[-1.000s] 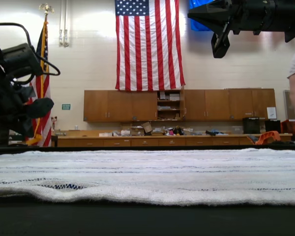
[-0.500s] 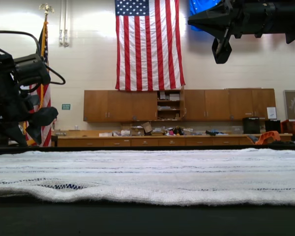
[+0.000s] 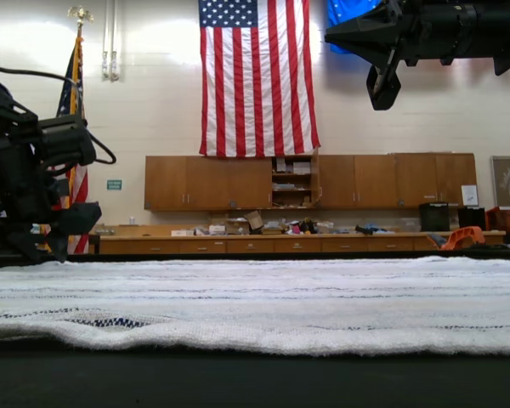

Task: Fold the towel

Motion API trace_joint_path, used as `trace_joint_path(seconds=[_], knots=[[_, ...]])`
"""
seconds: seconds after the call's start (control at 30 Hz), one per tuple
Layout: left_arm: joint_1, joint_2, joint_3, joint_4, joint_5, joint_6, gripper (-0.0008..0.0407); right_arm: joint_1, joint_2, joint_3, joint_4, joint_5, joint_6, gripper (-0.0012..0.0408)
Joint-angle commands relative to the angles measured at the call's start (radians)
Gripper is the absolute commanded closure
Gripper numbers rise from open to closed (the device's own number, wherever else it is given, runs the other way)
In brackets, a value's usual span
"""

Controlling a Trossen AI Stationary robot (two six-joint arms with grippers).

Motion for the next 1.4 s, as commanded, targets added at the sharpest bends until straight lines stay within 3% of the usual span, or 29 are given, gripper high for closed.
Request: trace_joint_path(seconds=[0.0,0.23,0.57,0.73,0.97,1.03,1.37], knots=[[0.000,0.018,-0.001,0.017,-0.021,0.001,0.0203,0.000,0.000,0.000,0.000,0.000,0.000,0.0396],[0.000,0.090,-0.001,0.112,-0.006,0.012,0.0203,0.000,0.000,0.000,0.001,0.000,0.000,0.0396],[0.000,0.156,-0.001,0.132,-0.023,0.007,0.0212,0.000,0.000,0.000,0.000,0.000,0.007,0.0396],[0.000,0.141,-0.002,0.134,-0.034,0.007,0.0271,0.000,0.000,0.000,0.000,0.001,0.007,0.0396],[0.000,0.140,-0.002,0.174,-0.041,0.054,0.0404,0.000,0.000,0.000,0.000,0.009,0.007,0.0396],[-0.001,0.140,-0.002,0.198,-0.037,0.053,0.0394,0.000,0.000,0.000,0.000,0.010,0.008,0.0396],[-0.003,0.130,-0.002,0.262,0.164,0.084,0.0392,0.000,0.000,0.000,0.000,0.032,0.007,0.0396]])
